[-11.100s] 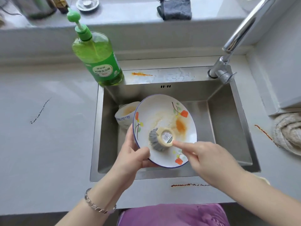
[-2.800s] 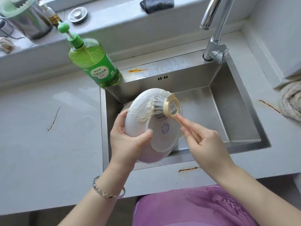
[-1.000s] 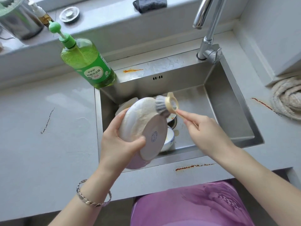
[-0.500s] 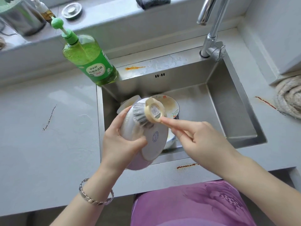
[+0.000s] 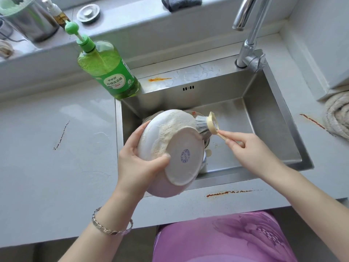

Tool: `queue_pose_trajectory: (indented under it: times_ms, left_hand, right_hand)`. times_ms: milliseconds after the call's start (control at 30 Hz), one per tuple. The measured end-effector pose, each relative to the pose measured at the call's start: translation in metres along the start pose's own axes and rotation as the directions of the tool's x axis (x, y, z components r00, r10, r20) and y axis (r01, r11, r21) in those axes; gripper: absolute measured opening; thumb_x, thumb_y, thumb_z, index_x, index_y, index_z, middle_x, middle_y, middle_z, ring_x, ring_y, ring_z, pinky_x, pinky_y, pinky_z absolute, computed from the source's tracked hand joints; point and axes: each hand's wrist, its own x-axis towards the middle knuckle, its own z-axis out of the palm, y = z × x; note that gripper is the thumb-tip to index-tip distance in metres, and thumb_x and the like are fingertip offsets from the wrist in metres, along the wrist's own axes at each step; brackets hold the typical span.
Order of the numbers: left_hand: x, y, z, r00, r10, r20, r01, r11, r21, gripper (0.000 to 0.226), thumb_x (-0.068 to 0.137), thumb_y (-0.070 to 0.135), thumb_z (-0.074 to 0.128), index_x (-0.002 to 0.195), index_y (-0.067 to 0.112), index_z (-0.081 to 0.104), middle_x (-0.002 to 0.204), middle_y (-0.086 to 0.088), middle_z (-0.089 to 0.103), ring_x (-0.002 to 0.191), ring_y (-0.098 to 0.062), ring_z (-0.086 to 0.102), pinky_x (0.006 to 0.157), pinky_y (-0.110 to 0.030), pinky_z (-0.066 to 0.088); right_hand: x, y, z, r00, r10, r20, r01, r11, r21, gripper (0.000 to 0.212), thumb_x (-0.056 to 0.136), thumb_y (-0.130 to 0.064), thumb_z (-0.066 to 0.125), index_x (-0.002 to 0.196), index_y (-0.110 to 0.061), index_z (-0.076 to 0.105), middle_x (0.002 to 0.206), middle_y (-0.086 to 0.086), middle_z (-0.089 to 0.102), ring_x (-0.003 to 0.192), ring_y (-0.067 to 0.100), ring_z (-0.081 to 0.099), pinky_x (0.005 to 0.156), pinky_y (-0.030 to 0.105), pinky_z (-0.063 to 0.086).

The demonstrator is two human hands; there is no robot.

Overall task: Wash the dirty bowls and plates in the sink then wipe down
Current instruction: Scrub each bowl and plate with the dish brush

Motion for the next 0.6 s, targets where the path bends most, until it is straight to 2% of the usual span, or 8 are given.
queue_pose_trajectory:
  times_ms: [67, 133, 233, 300, 367, 467, 533, 600]
  left_hand:
    - [0.002, 0.001, 0.002, 1.000, -0.008, -0.011, 0.008, 0.999, -0.032, 0.064, 0.050, 0.008, 0.071, 0.105, 0.040, 0.062, 0.094, 0.023, 0.068, 0.087, 0.000, 0.065, 0.071, -0.015, 0.052]
    - [0.005, 0.001, 0.004, 0.999, -0.029, -0.028, 0.026, 0.996, -0.085, 0.063, 0.051, 0.007, 0.071, 0.104, 0.040, 0.062, 0.095, 0.020, 0.069, 0.088, -0.003, 0.066, 0.073, -0.020, 0.055]
    - [0.010, 0.002, 0.008, 0.995, -0.071, -0.070, 0.057, 0.981, -0.188, 0.061, 0.052, 0.005, 0.070, 0.102, 0.039, 0.061, 0.094, 0.017, 0.070, 0.087, -0.003, 0.067, 0.072, -0.020, 0.054]
    - [0.015, 0.003, 0.012, 0.990, -0.087, -0.112, 0.059, 0.971, -0.232, 0.060, 0.052, 0.005, 0.070, 0.101, 0.038, 0.060, 0.093, 0.017, 0.070, 0.086, -0.003, 0.067, 0.074, -0.021, 0.054]
    - [0.019, 0.005, 0.018, 0.985, -0.094, -0.146, 0.055, 0.968, -0.246, 0.058, 0.052, 0.005, 0.070, 0.100, 0.037, 0.059, 0.094, 0.016, 0.068, 0.085, -0.001, 0.066, 0.077, -0.021, 0.054]
    - [0.022, 0.006, 0.020, 0.981, -0.099, -0.169, 0.052, 0.963, -0.263, 0.063, 0.052, 0.005, 0.070, 0.107, 0.033, 0.059, 0.102, 0.009, 0.068, 0.085, -0.002, 0.067, 0.076, -0.021, 0.055]
    - [0.022, 0.006, 0.015, 0.980, -0.096, -0.175, 0.049, 0.966, -0.255, 0.065, 0.052, 0.006, 0.069, 0.111, 0.033, 0.058, 0.107, 0.007, 0.067, 0.089, -0.003, 0.066, 0.078, -0.021, 0.055]
    - [0.020, 0.005, 0.010, 0.984, -0.077, -0.160, 0.040, 0.974, -0.225, 0.061, 0.052, 0.007, 0.070, 0.104, 0.039, 0.058, 0.107, 0.011, 0.066, 0.090, -0.001, 0.065, 0.078, -0.020, 0.054]
  right_hand:
    - [-0.006, -0.007, 0.001, 0.999, -0.053, -0.007, 0.053, 0.997, 0.051, 0.037, 0.097, -0.015, 0.043, 0.123, -0.037, 0.057, 0.030, -0.016, 0.033, 0.034, 0.008, 0.030, 0.042, 0.011, 0.025]
    - [-0.010, -0.014, 0.002, 0.993, -0.114, -0.028, 0.116, 0.990, 0.082, 0.038, 0.096, -0.013, 0.044, 0.119, -0.040, 0.056, 0.032, -0.012, 0.030, 0.036, 0.005, 0.033, 0.044, 0.008, 0.026]
    - [-0.005, -0.002, 0.005, 0.989, -0.085, -0.120, 0.092, 0.995, 0.049, 0.037, 0.096, -0.013, 0.044, 0.121, -0.037, 0.058, 0.035, -0.011, 0.027, 0.037, 0.006, 0.032, 0.043, 0.010, 0.024]
    - [-0.005, 0.003, 0.014, 0.987, -0.088, -0.135, 0.086, 0.996, -0.021, 0.039, 0.096, -0.015, 0.044, 0.123, -0.040, 0.056, 0.039, -0.010, 0.034, 0.042, 0.010, 0.033, 0.047, 0.021, 0.027]
    - [-0.014, -0.002, 0.030, 0.970, -0.195, -0.145, 0.176, 0.976, -0.130, 0.042, 0.095, -0.016, 0.044, 0.124, -0.044, 0.053, 0.045, -0.007, 0.045, 0.049, 0.015, 0.037, 0.053, 0.032, 0.032]
    - [-0.041, -0.009, 0.048, 0.926, -0.368, -0.082, 0.338, 0.907, -0.250, 0.045, 0.089, -0.019, 0.044, 0.127, -0.043, 0.050, 0.049, -0.011, 0.029, 0.050, 0.012, 0.030, 0.048, 0.028, 0.029]
    - [-0.044, -0.001, 0.045, 0.936, -0.348, -0.046, 0.321, 0.900, -0.294, 0.045, 0.088, -0.025, 0.040, 0.128, -0.043, 0.049, 0.051, -0.011, 0.025, 0.050, 0.011, 0.031, 0.044, 0.025, 0.026]
    - [-0.027, 0.008, 0.037, 0.948, -0.304, -0.099, 0.252, 0.901, -0.353, 0.043, 0.091, -0.025, 0.039, 0.129, -0.045, 0.048, 0.053, -0.008, 0.033, 0.055, 0.018, 0.038, 0.049, 0.030, 0.026]
